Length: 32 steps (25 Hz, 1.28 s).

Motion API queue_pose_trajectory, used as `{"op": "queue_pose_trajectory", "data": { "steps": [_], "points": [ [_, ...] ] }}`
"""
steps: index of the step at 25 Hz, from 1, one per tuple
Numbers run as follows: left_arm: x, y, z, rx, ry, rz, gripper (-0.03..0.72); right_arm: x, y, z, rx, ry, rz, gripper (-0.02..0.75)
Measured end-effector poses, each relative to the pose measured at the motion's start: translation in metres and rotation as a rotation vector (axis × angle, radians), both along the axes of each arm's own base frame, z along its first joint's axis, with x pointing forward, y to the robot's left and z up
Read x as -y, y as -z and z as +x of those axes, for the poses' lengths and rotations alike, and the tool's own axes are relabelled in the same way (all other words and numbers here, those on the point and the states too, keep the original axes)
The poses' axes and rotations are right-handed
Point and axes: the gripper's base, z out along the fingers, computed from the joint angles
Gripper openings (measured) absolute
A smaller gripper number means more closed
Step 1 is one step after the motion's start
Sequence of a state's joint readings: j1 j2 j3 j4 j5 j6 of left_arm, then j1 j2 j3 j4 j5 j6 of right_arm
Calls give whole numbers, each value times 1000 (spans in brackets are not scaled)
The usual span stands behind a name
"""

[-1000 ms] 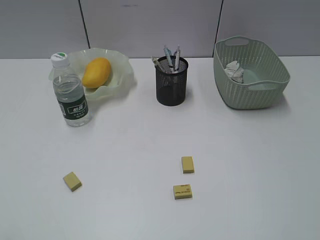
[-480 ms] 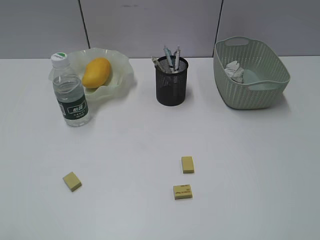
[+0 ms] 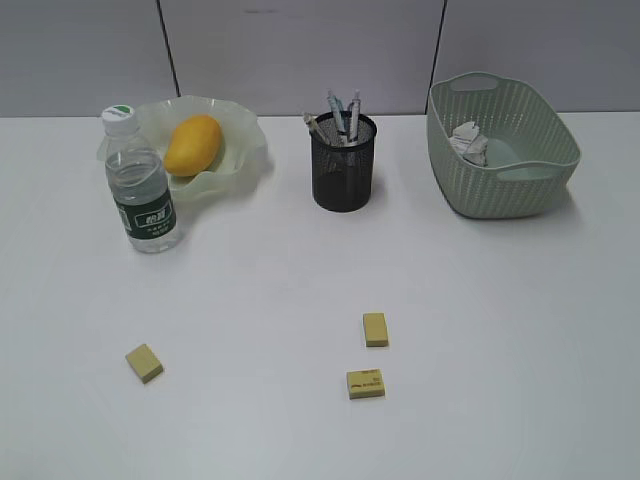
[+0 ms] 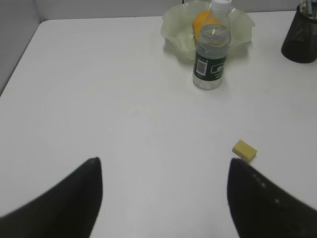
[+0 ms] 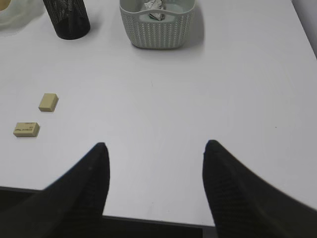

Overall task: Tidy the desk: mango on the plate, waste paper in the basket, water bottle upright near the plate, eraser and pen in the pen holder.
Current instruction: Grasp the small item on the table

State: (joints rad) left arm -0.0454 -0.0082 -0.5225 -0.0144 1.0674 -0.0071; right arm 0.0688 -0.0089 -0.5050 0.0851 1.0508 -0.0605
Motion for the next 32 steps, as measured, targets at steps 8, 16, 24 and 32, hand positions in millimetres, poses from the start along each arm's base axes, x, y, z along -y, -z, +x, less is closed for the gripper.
{"op": "queue_pose_trajectory", "data": {
  "steps": [8,16,24,32],
  "points": [
    [1,-13,22,-152,5,13,569,0,0,0,1,0,0,478],
    [5,-35,100,-501,25,42,555,0,0,0,3,0,0,478],
    [29,-15,180,-796,211,162,554,0,0,0,4,-1,2,478],
    [90,43,226,-888,435,310,554,0,0,0,5,-1,2,478]
  ]
}}
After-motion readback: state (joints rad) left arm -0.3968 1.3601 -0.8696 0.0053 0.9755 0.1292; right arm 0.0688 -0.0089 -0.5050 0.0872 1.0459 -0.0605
